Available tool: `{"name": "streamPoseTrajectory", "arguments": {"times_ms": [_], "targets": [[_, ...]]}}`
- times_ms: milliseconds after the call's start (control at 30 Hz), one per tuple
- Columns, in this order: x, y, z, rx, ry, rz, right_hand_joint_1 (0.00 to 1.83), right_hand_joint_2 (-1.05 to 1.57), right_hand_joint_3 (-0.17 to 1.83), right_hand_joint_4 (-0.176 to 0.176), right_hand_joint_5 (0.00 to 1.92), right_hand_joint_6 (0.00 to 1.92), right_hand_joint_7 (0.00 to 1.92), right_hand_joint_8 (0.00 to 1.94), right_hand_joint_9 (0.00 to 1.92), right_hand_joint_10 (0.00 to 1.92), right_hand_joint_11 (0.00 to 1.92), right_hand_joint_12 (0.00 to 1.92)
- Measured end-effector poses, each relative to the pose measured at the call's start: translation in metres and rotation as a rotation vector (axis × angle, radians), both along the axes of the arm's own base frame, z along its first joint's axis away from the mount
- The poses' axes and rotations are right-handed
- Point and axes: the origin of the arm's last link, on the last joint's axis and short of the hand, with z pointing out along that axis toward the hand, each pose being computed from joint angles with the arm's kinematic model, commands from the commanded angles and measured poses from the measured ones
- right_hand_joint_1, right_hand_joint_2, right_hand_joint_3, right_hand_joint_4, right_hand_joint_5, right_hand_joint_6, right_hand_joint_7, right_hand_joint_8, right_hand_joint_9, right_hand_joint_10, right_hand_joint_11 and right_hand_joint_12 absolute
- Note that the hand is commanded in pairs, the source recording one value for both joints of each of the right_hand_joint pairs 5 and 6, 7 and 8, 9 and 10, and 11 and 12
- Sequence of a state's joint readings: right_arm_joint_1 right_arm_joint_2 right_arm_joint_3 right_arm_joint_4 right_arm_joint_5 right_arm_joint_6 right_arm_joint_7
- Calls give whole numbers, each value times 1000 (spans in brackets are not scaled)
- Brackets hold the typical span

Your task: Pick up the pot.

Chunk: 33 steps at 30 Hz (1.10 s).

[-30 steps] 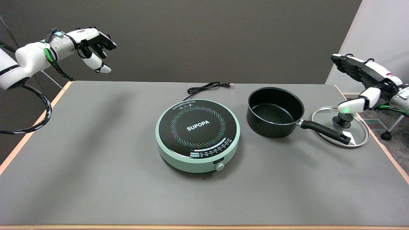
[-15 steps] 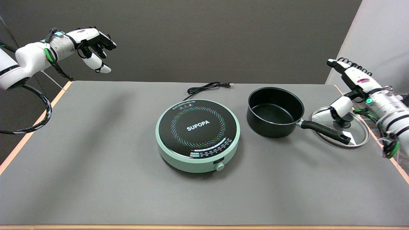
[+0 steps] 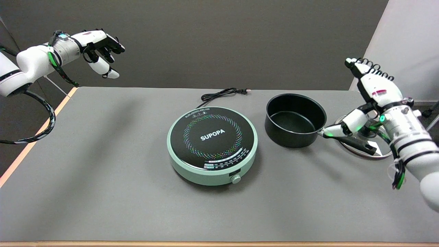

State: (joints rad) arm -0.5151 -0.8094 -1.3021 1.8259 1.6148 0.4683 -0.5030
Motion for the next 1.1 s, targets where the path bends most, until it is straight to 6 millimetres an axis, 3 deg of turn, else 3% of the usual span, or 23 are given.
{"name": "streamPoseTrajectory", "arguments": {"times_ms": [633,1100], "targets": [[-40,54,-39,-14,83,-6,1286,-490,638,-176,203,203,203,203,203,203,203,203],[-40,46,-43,-18,142,-33,1305,-464,563,-176,248,248,248,248,248,248,248,248]]}}
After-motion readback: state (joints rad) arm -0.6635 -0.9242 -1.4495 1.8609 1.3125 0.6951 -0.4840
